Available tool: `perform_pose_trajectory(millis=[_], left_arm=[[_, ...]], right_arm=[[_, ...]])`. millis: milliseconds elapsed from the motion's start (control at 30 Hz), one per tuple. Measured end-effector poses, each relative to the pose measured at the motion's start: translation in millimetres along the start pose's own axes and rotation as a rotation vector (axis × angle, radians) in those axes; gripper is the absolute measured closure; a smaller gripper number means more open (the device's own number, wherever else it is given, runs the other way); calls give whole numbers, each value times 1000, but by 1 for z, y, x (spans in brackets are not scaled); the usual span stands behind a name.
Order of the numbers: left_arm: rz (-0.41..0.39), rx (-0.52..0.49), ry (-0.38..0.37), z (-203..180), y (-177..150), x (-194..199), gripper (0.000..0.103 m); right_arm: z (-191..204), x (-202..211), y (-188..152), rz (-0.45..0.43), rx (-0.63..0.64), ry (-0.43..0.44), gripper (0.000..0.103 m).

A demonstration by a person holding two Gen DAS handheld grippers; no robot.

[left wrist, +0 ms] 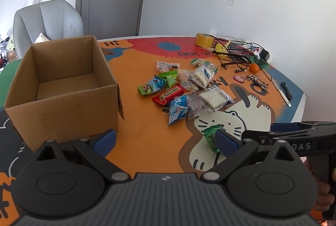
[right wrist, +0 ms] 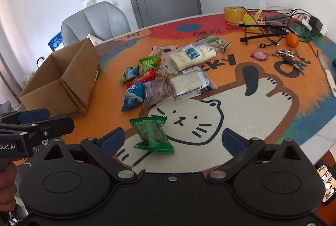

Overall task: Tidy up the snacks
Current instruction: 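Grasp the green wrapped snack with the right gripper while the left grasps the blue bag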

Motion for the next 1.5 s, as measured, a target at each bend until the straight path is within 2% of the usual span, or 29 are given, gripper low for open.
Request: perform_pose_trajectory(millis=[200, 433, 567, 633, 800, 1000, 1333, 1500], left_arm=[[-27, -23, -29, -5, 1, -10, 9], [-1, -16, -58, -7, 0, -31, 31], [8, -15, -60, -7, 2, -43, 34], [8, -20, -60, -8, 4, -48, 35], [15, -43, -54, -15, 8, -63, 37], [26, -56, -38, -20, 10, -82, 37], [26, -67, -13, -31, 14, -105, 39], [19, -63, 19, -31, 14, -114, 45]], right_arm=[[2, -14, -7, 15, -31, 57, 31], [9, -34, -11, 30, -27, 110, 47], [11, -43, -10, 22, -31, 137, 48], [10, -49, -10, 23, -33, 136, 55], [4, -54, -6, 3, -28, 137, 65], [-9, -58, -2, -16, -58, 139, 68], [-28, -62, 4, -53, -88, 85, 70], [-36, -65, 7, -74, -109, 66, 70]])
Point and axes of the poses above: each gripper's, at about its wrist camera, not at the fingertips, and x roughly against the way its jaws point, z to its left, y to its top, the point moved 9 cm from there along -x, roughly the way its jaws point, and after that the axes turned 5 degrees about x, right-handed, at the moved point
